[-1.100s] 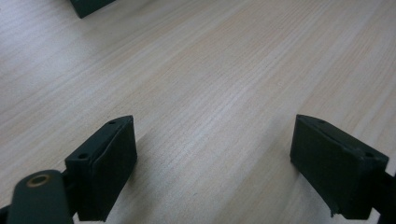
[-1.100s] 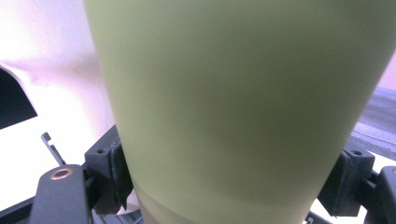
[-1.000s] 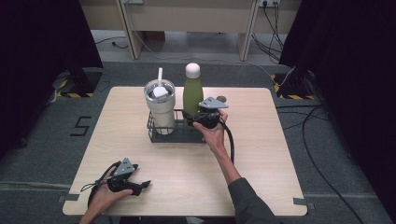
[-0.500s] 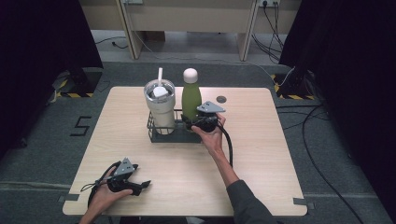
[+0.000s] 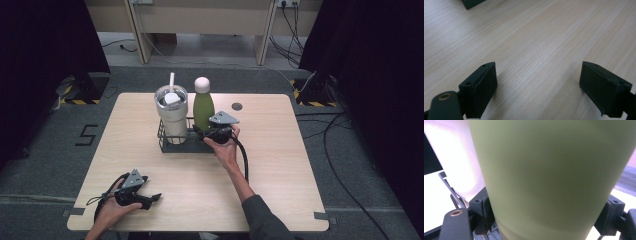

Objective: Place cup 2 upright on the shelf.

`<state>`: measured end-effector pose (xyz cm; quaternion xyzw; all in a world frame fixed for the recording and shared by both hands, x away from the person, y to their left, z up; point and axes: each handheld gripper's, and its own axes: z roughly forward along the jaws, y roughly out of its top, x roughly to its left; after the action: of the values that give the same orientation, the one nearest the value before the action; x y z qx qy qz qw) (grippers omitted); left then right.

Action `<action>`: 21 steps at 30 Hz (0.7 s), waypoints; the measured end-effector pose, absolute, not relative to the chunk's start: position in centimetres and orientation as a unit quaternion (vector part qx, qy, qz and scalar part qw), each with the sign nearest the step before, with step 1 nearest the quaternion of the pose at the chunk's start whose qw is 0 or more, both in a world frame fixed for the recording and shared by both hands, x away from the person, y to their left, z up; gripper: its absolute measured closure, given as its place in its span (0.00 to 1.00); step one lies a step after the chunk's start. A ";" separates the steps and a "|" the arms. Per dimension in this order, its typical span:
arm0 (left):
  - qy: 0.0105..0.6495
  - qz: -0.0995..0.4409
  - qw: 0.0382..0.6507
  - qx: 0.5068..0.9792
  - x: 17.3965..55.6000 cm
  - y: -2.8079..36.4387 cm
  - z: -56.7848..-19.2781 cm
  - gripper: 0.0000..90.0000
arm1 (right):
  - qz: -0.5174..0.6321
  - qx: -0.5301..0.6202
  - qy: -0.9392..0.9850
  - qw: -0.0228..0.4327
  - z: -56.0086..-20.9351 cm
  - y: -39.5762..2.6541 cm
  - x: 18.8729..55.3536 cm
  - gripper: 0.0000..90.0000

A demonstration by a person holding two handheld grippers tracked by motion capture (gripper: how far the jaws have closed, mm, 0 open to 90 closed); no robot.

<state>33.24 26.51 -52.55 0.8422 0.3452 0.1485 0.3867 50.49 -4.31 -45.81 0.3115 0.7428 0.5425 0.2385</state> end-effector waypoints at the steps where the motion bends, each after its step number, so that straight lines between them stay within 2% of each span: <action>1: 0.345 0.149 0.387 0.842 33.2 26.5 -52.6 0.15 | 0.542 0.311 0.743 0.240 -45.8 -4.3 50.5 0.23; 7: 0.345 0.148 0.387 0.842 33.2 26.5 -52.6 0.15 | 0.537 0.307 0.748 0.240 -45.7 -4.3 50.4 0.22; 11: 0.345 0.148 0.387 0.842 33.3 26.5 -52.6 0.15 | 0.537 0.312 0.746 0.241 -45.5 -4.3 50.2 0.17; 21: 0.345 0.148 0.387 0.842 33.3 26.5 -52.6 0.15 | 0.549 0.310 0.738 0.241 -44.8 -5.7 49.2 0.17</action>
<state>33.25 26.51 -52.56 0.8421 0.3451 0.1483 0.3869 49.25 -5.74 -44.77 0.3100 0.7379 0.5489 0.2412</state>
